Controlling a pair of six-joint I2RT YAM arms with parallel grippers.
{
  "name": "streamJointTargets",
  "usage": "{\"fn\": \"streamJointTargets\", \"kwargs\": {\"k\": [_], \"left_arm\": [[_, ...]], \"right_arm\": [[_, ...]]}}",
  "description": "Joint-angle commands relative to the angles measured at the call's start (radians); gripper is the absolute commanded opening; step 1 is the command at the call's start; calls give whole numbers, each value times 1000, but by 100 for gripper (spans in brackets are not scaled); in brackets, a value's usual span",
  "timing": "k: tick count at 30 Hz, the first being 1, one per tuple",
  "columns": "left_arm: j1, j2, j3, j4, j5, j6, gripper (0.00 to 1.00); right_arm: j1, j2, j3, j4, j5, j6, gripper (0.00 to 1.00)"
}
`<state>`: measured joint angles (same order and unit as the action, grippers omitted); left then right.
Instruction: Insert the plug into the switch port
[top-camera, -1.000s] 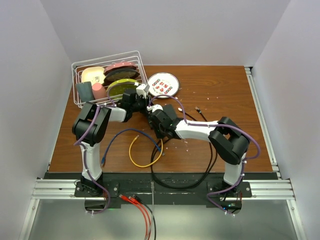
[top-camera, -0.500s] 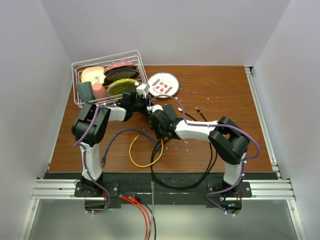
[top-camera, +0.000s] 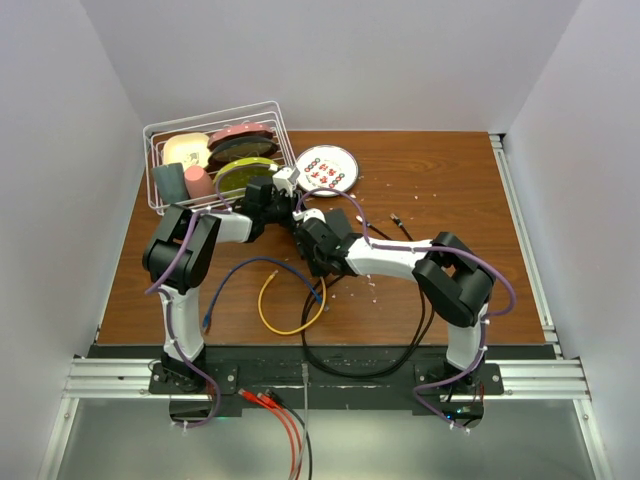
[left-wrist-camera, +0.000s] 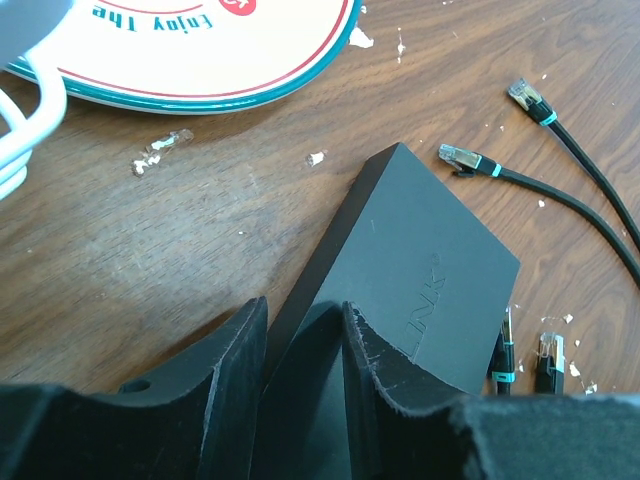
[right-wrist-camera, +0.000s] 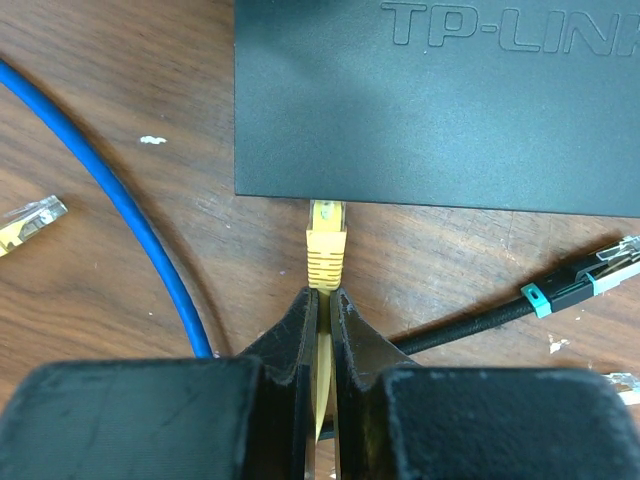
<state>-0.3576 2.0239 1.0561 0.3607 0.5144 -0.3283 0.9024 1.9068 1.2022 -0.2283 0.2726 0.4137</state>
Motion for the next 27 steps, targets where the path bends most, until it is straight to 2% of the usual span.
{"fn": "streamJointTargets", "kwargs": {"k": [1, 15, 27], "left_arm": [[-60, 70, -96, -445, 35, 57, 0], [-63, 65, -96, -456, 29, 66, 0], [-61, 42, -96, -470, -24, 69, 0]], "right_arm": [[-60, -2, 123, 399, 175, 31, 0], [-80, -5, 125, 422, 178, 56, 0], [-80, -37, 7, 423, 100, 100, 0]]}}
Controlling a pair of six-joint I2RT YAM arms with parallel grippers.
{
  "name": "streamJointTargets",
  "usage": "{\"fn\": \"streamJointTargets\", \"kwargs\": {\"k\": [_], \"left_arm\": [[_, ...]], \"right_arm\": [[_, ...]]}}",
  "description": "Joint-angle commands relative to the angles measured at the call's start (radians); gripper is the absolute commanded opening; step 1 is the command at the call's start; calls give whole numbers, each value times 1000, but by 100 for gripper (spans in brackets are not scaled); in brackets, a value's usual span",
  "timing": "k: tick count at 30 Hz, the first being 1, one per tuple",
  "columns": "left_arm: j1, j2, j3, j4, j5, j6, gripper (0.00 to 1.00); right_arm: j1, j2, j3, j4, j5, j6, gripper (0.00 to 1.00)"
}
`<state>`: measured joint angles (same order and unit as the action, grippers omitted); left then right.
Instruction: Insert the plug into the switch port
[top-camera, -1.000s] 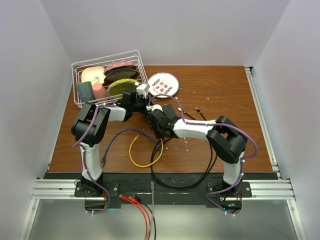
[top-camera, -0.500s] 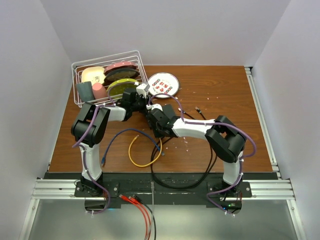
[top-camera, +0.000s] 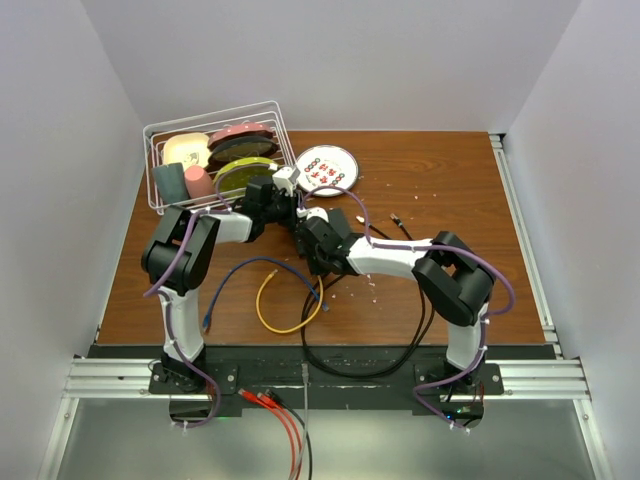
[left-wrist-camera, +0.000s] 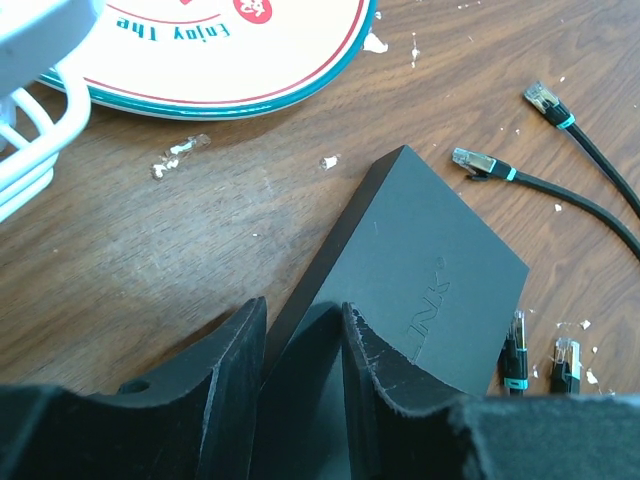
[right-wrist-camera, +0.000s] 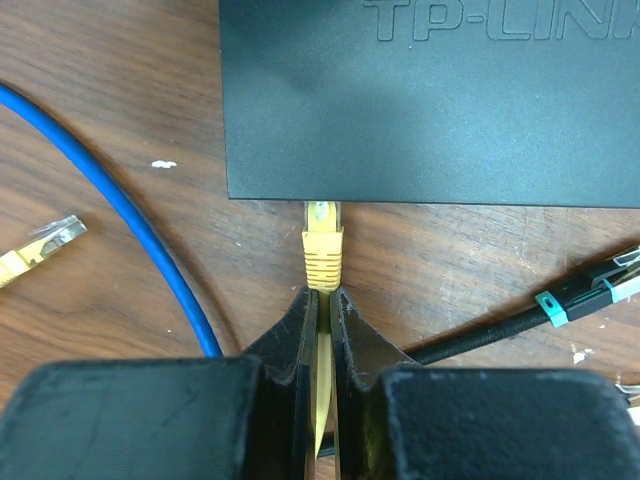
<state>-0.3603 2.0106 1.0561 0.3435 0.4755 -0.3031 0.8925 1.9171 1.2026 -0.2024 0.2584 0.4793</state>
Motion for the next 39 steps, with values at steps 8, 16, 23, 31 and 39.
{"fn": "streamJointTargets", "kwargs": {"k": [8, 16, 23, 31, 39], "left_arm": [[-42, -30, -97, -468, -135, 36, 5], [-34, -69, -47, -529, -258, 30, 22], [-26, -145, -44, -551, -374, 28, 34], [-23, -308, -44, -575, -472, 13, 53], [-23, -475, -82, -593, -357, 19, 61]], "right_arm": [[-70, -47, -72, 359, 22, 48, 1], [-67, -85, -149, 321, -28, 42, 11], [-69, -150, -231, 290, -67, 33, 28], [-69, -309, -305, 248, -61, 10, 68], [-40, -374, -293, 228, -85, -40, 89]]}}
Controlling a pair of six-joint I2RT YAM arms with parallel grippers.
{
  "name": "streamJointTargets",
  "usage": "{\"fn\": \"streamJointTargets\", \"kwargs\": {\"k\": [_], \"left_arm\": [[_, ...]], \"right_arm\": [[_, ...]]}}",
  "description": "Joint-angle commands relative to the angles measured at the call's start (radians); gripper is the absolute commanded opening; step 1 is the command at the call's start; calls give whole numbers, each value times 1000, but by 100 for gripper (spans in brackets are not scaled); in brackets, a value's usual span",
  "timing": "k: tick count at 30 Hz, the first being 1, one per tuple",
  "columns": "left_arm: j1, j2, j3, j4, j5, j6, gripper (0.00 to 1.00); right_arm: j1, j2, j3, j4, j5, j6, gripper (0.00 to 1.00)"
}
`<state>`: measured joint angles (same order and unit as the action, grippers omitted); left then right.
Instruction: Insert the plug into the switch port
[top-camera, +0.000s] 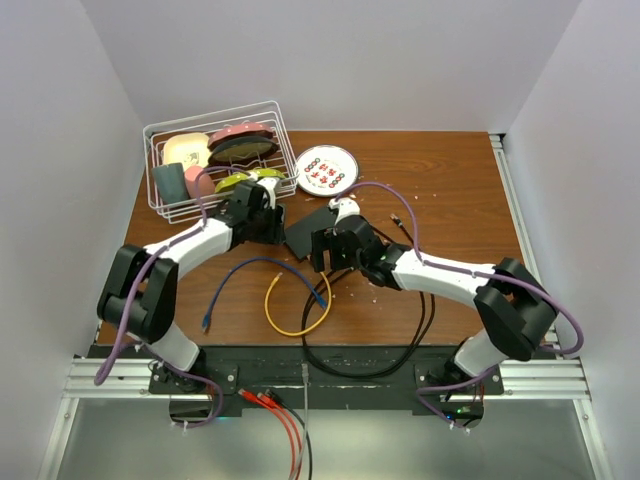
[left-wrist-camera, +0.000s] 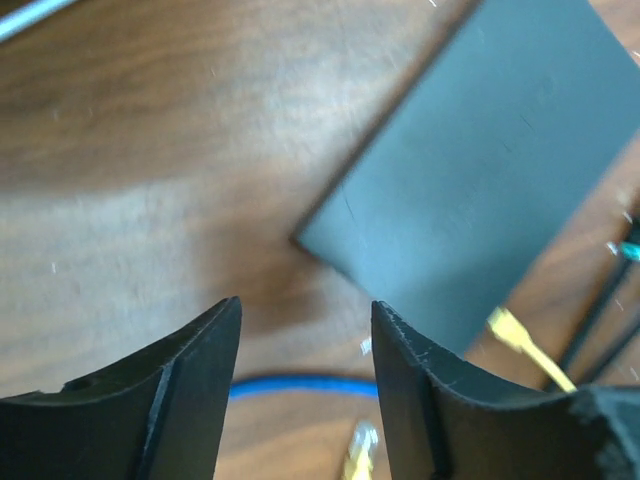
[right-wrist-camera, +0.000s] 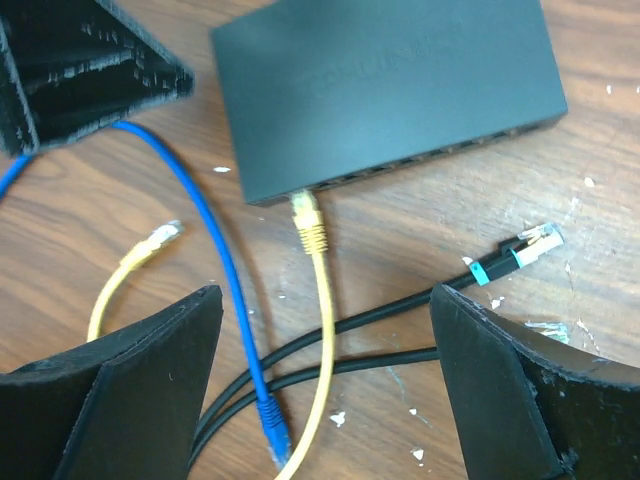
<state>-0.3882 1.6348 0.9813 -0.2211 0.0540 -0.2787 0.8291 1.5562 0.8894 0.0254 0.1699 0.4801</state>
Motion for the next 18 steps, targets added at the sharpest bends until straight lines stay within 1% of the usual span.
{"fn": "streamJointTargets", "kwargs": {"k": [1, 2, 4, 5, 6, 8, 12, 13, 14, 16, 18], "left_arm": [[3, -114, -7, -43, 73, -11, 61], [5, -130, -4, -47, 90, -14, 66], [6, -182, 0, -60, 90, -28, 68], [6, -219, 2, -63, 86, -33, 71], [5, -234, 6, -69, 78, -39, 73], [12, -277, 11, -84, 63, -51, 75], [23, -316, 19, -109, 49, -60, 77], [28, -322, 17, -110, 50, -62, 77], [31, -329, 20, -112, 50, -59, 77], [37, -342, 17, -118, 49, -57, 77], [40, -362, 4, -112, 46, -59, 77]], "right_arm": [[34, -7, 29, -5, 13, -46, 89], [62, 10, 46, -5, 16, -55, 88], [93, 36, 65, -7, 31, -72, 86], [119, 48, 83, -7, 37, -77, 86], [129, 79, 92, -12, 46, -80, 83], [165, 100, 114, -16, 72, -84, 81], [203, 145, 134, -18, 117, -84, 77], [208, 163, 137, -22, 135, -81, 74], [212, 172, 141, -22, 147, -80, 73], [215, 205, 144, -21, 161, -75, 72], [219, 231, 160, -22, 193, -66, 68]]}}
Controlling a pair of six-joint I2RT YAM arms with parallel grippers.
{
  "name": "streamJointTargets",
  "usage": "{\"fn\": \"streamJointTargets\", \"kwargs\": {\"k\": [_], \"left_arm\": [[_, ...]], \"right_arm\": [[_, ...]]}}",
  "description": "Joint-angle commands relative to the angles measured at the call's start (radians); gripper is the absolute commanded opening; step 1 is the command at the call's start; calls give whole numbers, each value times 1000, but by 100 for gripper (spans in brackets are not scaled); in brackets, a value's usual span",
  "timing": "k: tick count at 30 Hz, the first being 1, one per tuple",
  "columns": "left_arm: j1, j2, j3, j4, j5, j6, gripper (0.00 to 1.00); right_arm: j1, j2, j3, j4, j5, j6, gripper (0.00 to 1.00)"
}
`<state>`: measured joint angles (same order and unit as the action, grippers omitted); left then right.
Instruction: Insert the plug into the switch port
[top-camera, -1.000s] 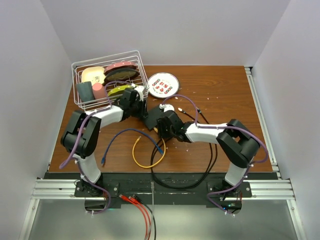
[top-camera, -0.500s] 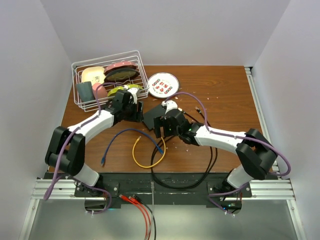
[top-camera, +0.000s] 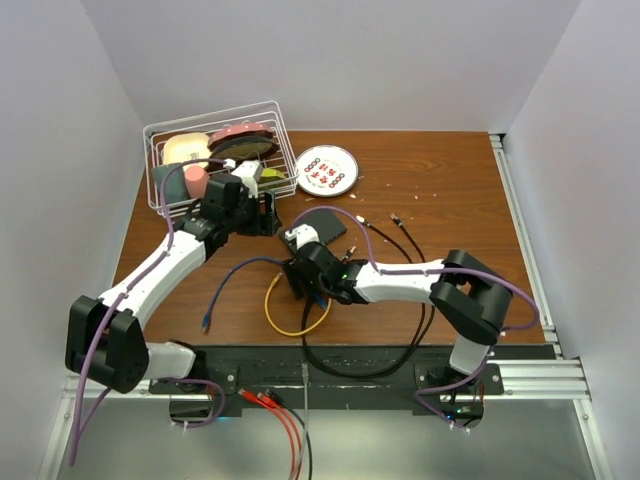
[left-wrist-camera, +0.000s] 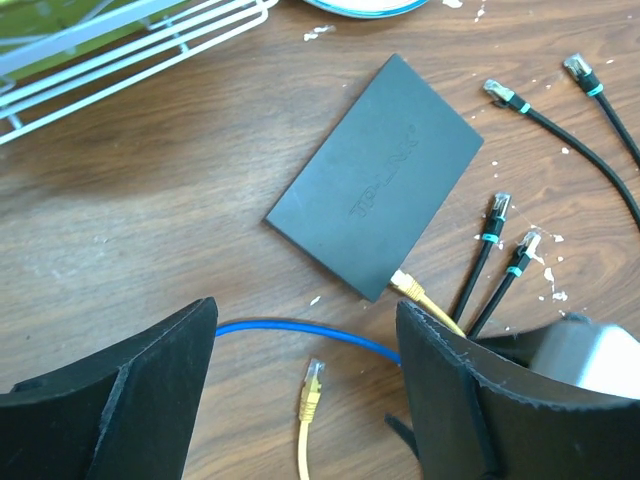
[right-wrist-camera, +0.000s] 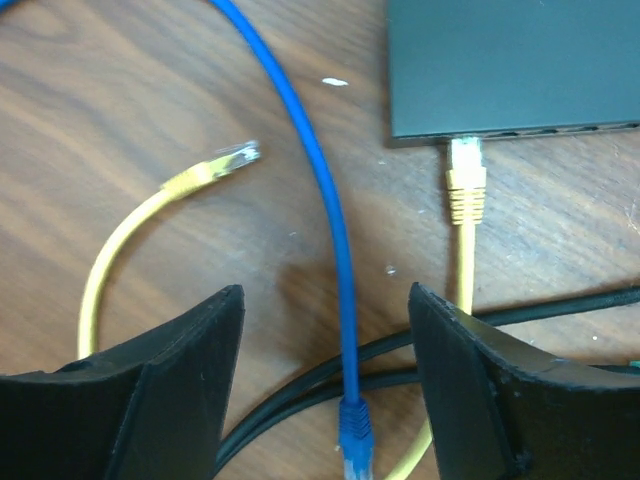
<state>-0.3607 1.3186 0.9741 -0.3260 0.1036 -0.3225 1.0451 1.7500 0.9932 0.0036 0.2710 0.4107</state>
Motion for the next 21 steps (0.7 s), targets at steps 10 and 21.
{"fn": "streamJointTargets", "kwargs": {"k": [10, 21], "left_arm": [[48, -107, 12, -34, -21, -6, 77], [71, -167, -8, -28, -45, -21, 78]], "right_arm": [[42, 114, 113, -8, 105, -13, 0], [50, -309, 33, 0, 181, -1, 0]]}}
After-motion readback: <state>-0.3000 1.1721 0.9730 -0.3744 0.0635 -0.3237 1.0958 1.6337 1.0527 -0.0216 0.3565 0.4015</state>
